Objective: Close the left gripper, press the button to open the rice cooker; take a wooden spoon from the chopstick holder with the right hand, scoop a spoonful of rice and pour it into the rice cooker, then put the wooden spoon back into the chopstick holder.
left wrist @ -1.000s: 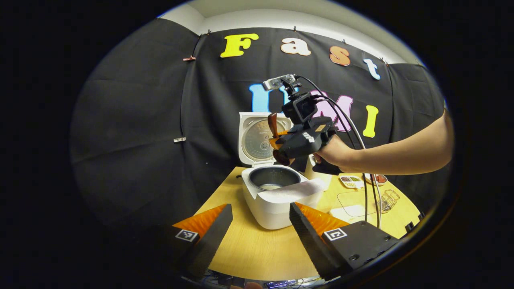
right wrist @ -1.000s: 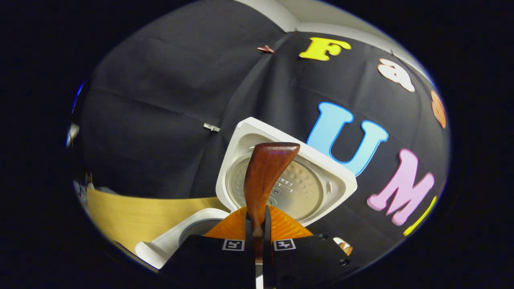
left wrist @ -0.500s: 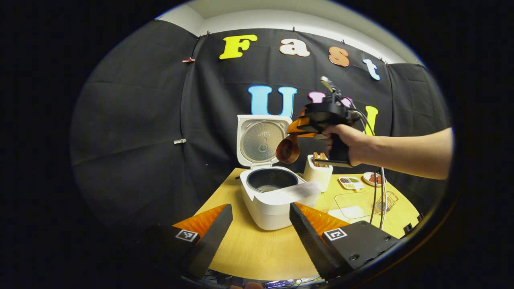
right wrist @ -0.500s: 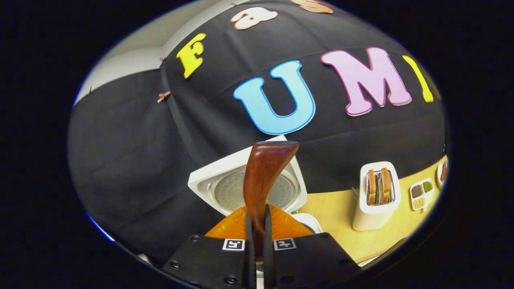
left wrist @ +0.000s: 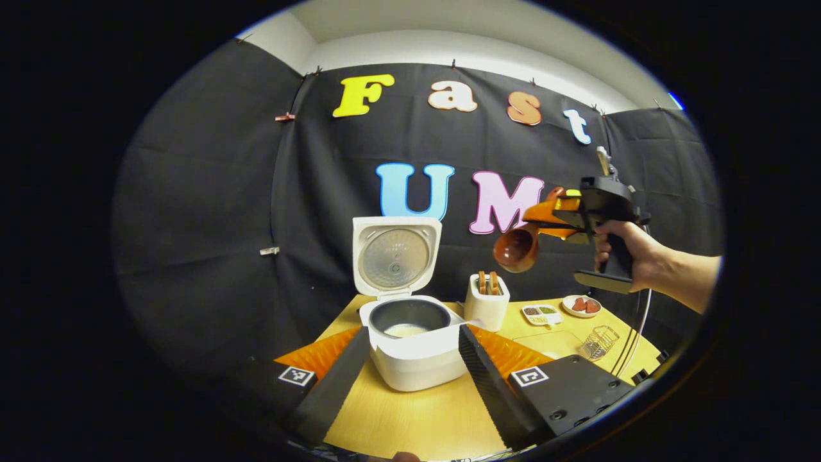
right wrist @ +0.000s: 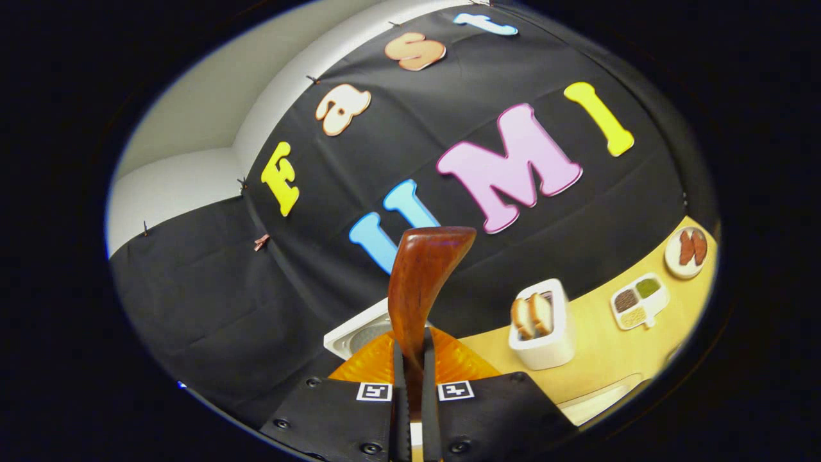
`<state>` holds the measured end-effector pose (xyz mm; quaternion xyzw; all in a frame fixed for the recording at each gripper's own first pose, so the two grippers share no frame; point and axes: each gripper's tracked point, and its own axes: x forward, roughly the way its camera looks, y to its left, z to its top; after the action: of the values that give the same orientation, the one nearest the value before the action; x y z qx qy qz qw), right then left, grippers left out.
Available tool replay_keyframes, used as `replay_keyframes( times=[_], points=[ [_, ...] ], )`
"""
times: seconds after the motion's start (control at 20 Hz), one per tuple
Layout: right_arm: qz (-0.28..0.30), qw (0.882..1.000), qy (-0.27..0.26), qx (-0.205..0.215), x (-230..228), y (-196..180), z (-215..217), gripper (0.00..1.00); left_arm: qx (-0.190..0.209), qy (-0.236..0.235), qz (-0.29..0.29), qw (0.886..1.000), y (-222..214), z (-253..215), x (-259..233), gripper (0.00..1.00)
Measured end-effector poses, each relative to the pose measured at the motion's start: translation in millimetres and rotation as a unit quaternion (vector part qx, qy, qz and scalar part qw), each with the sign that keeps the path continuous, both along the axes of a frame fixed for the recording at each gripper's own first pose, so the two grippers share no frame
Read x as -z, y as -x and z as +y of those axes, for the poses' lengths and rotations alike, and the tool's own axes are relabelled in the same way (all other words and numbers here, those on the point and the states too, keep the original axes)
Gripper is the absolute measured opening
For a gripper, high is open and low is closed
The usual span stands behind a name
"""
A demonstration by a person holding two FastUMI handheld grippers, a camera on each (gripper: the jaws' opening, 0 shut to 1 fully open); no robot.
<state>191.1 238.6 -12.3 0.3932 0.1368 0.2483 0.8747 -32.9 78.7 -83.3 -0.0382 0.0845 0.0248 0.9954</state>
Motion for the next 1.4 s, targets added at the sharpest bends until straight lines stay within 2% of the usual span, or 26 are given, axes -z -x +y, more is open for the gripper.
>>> replay_keyframes(
  times=[0.25, 0.5, 0.65, 0.95, 1.4],
  points=[
    [-0.017, 0.995, 0.079, 0.054, 32, 13, -117, 0.11, 0.020, -0.003, -0.002, 1.000, -14, -34, -9, 0.95],
    [0.014, 0.985, 0.137, 0.103, 92, 30, -212, 0.11, 0.019, -0.011, -0.006, 1.000, -24, -58, -19, 0.95],
    [0.045, 0.977, 0.164, 0.131, 136, 36, -251, 0.11, 0.021, -0.007, -0.006, 1.000, -29, -75, -23, 0.95],
    [0.102, 0.963, 0.200, 0.149, 223, 38, -286, 0.11, 0.017, -0.015, -0.005, 1.000, -35, -96, -34, 0.95],
    [0.162, 0.958, 0.205, 0.121, 310, 26, -283, 0.11, -0.012, -0.022, 0.008, 1.000, -44, -103, -40, 0.95]
  ],
)
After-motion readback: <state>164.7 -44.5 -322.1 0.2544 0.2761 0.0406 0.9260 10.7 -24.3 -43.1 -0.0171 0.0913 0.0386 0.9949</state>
